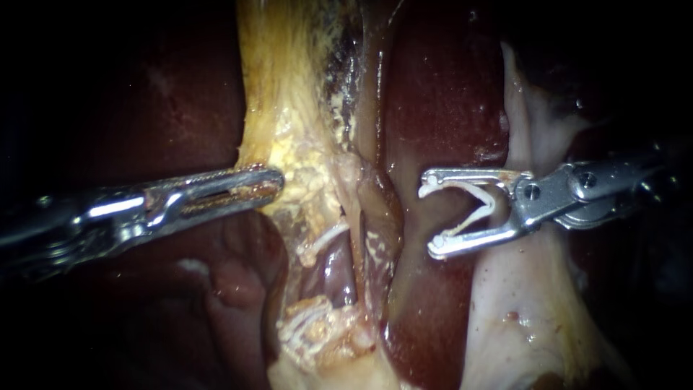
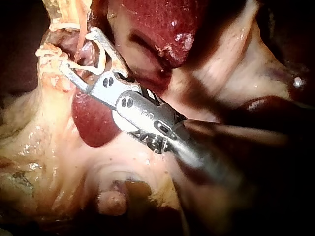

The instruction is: Clipping first clip right tube

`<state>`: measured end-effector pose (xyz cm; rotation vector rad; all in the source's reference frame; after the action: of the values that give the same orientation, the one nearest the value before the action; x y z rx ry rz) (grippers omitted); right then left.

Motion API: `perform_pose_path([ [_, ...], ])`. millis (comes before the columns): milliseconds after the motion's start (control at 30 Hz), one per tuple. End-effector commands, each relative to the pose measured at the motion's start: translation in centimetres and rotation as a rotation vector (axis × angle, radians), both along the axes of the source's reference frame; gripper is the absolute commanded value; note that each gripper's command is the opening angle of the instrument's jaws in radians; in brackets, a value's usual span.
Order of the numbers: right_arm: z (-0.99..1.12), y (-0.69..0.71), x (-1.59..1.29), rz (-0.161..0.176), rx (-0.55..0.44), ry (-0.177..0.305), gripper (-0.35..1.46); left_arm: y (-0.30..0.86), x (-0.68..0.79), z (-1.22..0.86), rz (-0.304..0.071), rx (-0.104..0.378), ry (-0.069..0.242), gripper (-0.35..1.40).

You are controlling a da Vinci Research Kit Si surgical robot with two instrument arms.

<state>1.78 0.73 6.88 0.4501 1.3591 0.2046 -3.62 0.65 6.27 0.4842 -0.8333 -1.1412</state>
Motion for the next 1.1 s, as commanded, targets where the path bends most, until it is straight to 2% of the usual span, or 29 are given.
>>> perform_pose_path([
  [33,0.0,0.0,0.0,0.0,0.0,0.0,0.6,0.0,0.01,-0.01,0.0,0.0,0.0,-0.35],
  [200,0.05,-0.08,0.04,-0.014,-0.004,0.002,0.6,0.08,0.09,-0.12,0.005,0.008,-0.005,-0.35],
  [267,0.11,-0.16,0.11,-0.031,0.04,-0.002,0.6,0.14,0.15,-0.23,0.003,0.011,-0.002,-0.35],
  [400,0.28,-0.32,0.31,-0.088,0.148,-0.033,0.6,0.24,0.25,-0.46,-0.018,0.008,-0.009,-0.35],
  [467,0.39,-0.4,0.43,-0.113,0.186,-0.055,0.6,0.27,0.28,-0.57,-0.029,0.012,-0.009,-0.35],
  [567,0.56,-0.47,0.55,-0.141,0.236,-0.063,0.59,0.28,0.3,-0.7,-0.032,0.002,-0.015,-0.35],
  [767,0.85,-0.51,0.65,-0.164,0.3,-0.07,0.59,0.24,0.27,-0.86,-0.036,-0.01,-0.021,-0.35],
  [1100,1.04,-0.48,0.94,-0.165,0.313,-0.074,0.57,0.22,0.26,-0.89,-0.037,-0.01,-0.019,-0.35],
])
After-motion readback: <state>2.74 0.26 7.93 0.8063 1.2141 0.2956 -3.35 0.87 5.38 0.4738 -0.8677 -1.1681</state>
